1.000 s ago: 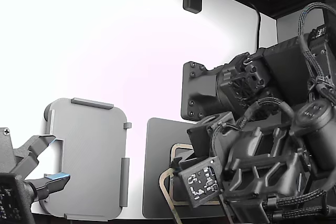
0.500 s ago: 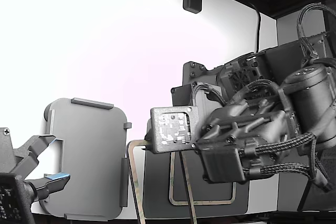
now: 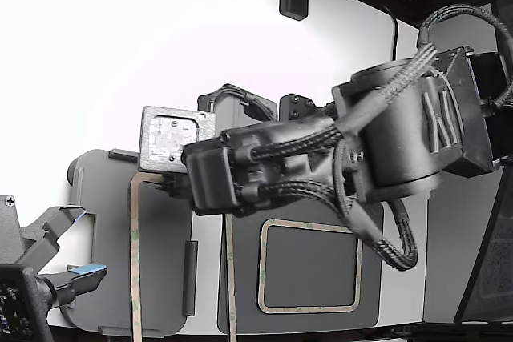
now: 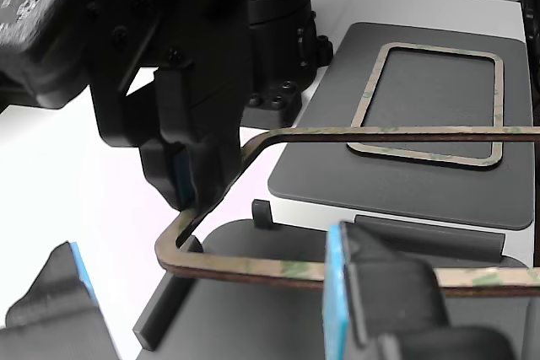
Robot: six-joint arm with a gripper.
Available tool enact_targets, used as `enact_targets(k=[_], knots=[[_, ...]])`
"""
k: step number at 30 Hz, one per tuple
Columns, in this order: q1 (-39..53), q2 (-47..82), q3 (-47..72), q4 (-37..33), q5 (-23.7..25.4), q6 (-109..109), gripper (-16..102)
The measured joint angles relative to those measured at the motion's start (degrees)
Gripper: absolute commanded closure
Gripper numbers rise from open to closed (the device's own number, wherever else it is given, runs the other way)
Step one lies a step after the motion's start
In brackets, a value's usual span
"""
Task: Move top rectangular frame to the holder.
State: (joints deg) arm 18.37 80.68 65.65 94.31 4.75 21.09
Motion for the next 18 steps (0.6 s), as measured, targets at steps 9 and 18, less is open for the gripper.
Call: enact_targets(k=[9,18], knots=[[-2.0,-7.1,-4.8,0.0,1.8,0.4,97],[-2.0,-12.0,-8.8,0.0,2.6,-1.4,97]])
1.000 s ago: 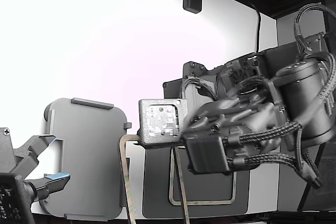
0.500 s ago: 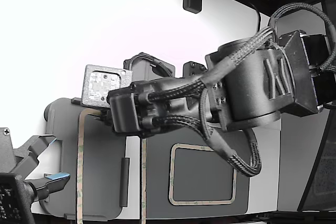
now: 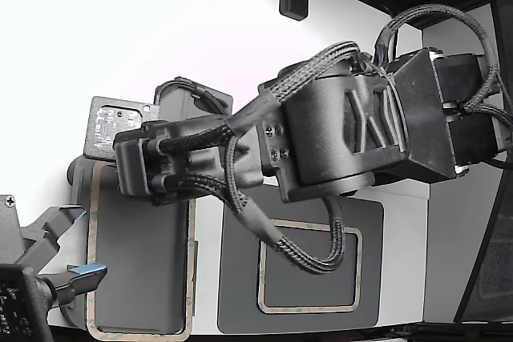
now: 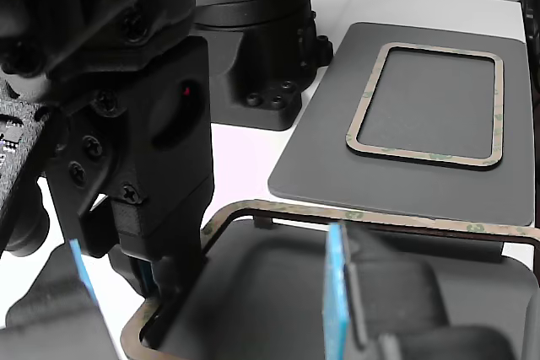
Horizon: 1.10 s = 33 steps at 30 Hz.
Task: Move top rectangular frame to the holder.
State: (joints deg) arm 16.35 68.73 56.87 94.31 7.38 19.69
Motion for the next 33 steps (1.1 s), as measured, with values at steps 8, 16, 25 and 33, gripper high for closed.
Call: enact_targets(k=[8,16,25,33], knots=[[0.0,-0.6,-0.1,0.0,0.6,-1.2,97],[0.0,-1.2,0.0,0.0,1.4,-1.2,97],[0.0,-1.8,0.1,0.0,1.7,-1.3,97],[0.0,-2.6,0.3,0.0,1.8,-1.6,97]])
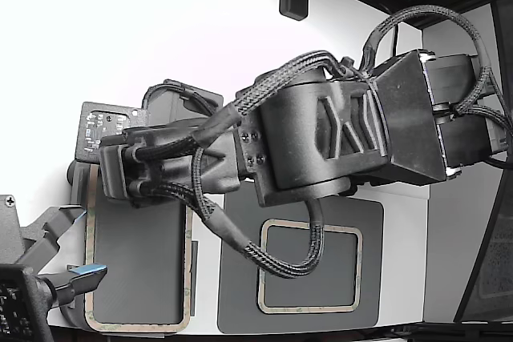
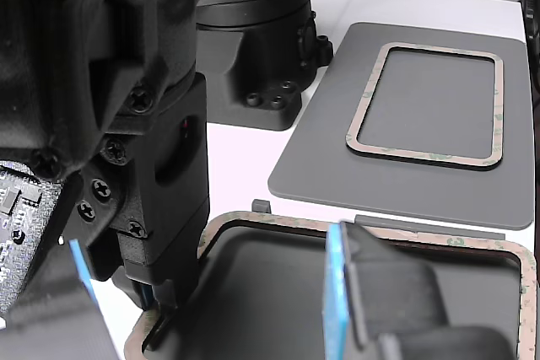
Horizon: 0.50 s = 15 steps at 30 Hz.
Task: Move top rectangular frame to the holder.
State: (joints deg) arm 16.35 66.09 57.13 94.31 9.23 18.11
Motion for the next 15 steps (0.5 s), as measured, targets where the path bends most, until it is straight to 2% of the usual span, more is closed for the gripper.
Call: enact_targets(k=[15], knots=[[0.0,-0.4,-0.1,0.0,0.3,1.0,97]])
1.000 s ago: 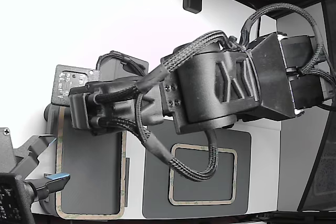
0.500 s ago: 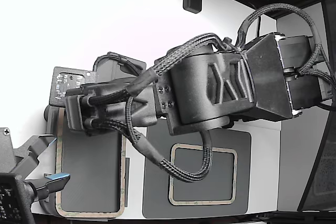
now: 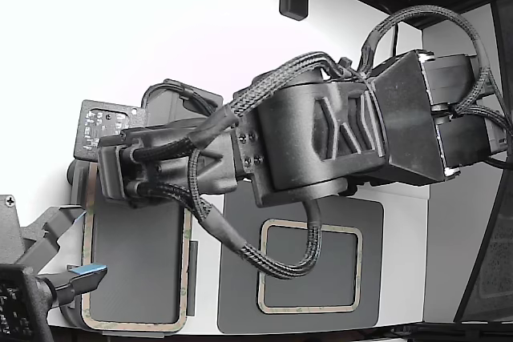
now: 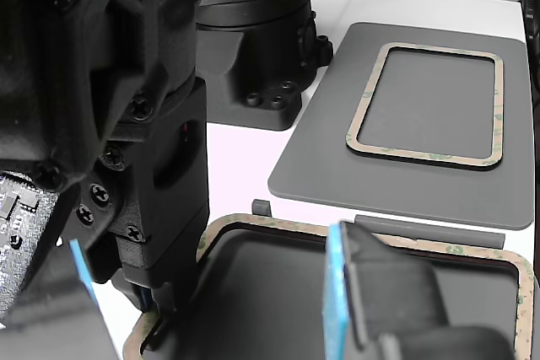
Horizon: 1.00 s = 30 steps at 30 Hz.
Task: Move top rectangular frame to the holder.
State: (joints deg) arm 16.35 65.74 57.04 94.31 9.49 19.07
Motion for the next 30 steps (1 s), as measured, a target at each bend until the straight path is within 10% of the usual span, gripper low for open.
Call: enact_targets(k=[17,26,29,30], knots=[[0.0,-0.7,-0.2,0.0,-0.3,-0.4,96],[0.0,-0.7,-0.5,0.0,-0.6,-0.9,44],[0.0,-0.7,-0.5,0.0,-0.7,-1.1,-13],[0.0,-0.7,-0.5,0.0,-0.8,-1.2,-14]])
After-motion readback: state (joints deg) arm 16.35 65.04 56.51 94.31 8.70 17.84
